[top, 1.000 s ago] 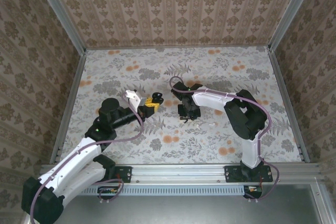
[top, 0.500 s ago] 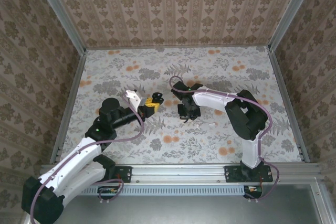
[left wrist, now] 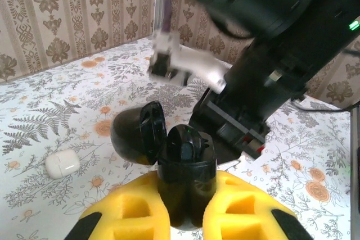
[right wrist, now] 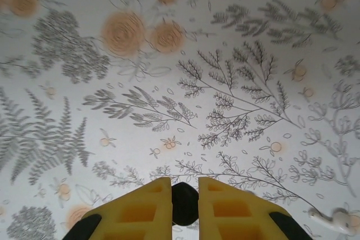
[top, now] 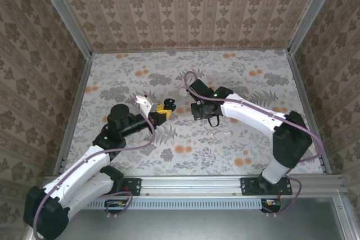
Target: Insert the wireless bluetooth earbuds into the charging case
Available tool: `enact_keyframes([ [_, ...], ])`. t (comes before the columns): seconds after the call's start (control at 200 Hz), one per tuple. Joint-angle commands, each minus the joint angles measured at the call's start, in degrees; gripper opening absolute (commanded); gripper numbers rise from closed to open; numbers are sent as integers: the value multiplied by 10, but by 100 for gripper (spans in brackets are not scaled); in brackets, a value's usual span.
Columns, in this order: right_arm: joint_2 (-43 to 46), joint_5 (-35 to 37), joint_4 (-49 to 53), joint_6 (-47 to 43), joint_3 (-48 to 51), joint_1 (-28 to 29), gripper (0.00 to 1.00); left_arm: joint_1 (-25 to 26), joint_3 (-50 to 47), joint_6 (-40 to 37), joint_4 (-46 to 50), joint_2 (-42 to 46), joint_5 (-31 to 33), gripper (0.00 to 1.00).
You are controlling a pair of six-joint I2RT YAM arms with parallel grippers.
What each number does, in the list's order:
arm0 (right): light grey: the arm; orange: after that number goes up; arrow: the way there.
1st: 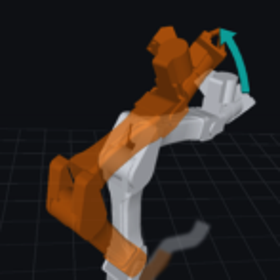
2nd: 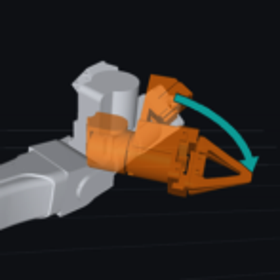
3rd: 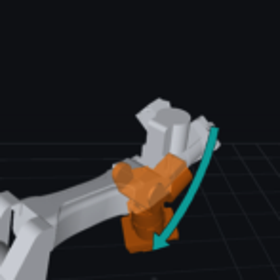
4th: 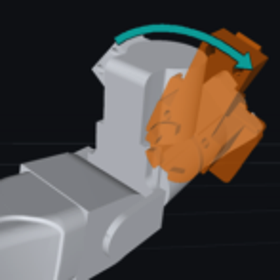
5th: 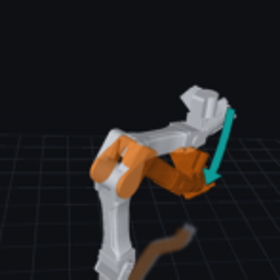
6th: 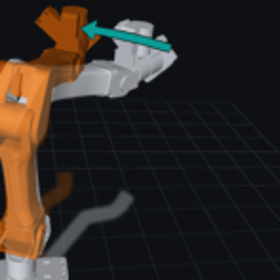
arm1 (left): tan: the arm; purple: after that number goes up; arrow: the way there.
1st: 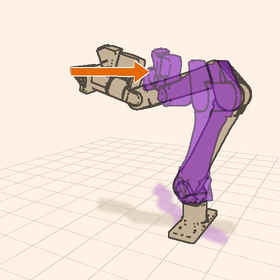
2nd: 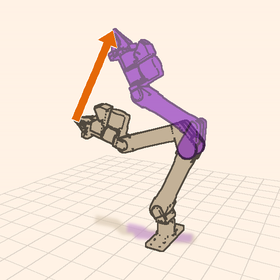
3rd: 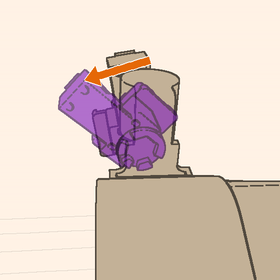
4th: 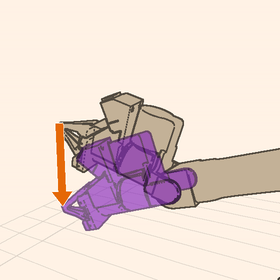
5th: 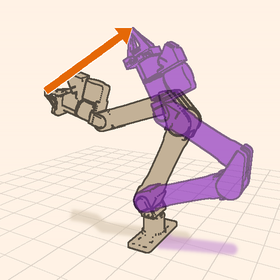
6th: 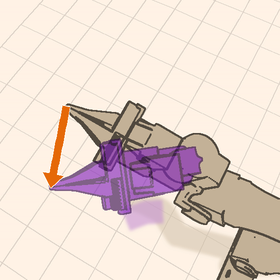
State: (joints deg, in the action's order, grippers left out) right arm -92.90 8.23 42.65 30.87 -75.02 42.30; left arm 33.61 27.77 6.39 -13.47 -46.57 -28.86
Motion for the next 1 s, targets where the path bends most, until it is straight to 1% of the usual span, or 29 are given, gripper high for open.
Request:
enact_keyframes([
  [0.0,53,33,0,-35,5,4,12,-5,11,18,-28,-1,-16,0],
  [0.065,84,31,-20,-43,17,4,11,-5,10,23,-32,-1,-19,0],
  [0.18,127,6,-68,-64,42,5,9,-5,10,34,-42,-4,-23,0],
  [0.215,158,0,-79,-71,48,5,9,-4,11,39,-45,-6,-27,0],
  [0.435,225,-23,-129,-121,59,12,7,-3,30,60,-58,-35,-64,0],
  [0.535,242,-33,-143,-150,54,19,6,-1,39,63,-62,-50,-75,0],
  [0.56,246,-35,-146,-158,52,20,6,0,41,63,-62,-53,-94,0],
  [0.76,264,-52,-176,-218,41,42,6,4,54,70,-74,-74,-130,0],
  [0.995,254,-61,-191,-266,27,69,7,8,64,84,-85,-80,-138,0],
])
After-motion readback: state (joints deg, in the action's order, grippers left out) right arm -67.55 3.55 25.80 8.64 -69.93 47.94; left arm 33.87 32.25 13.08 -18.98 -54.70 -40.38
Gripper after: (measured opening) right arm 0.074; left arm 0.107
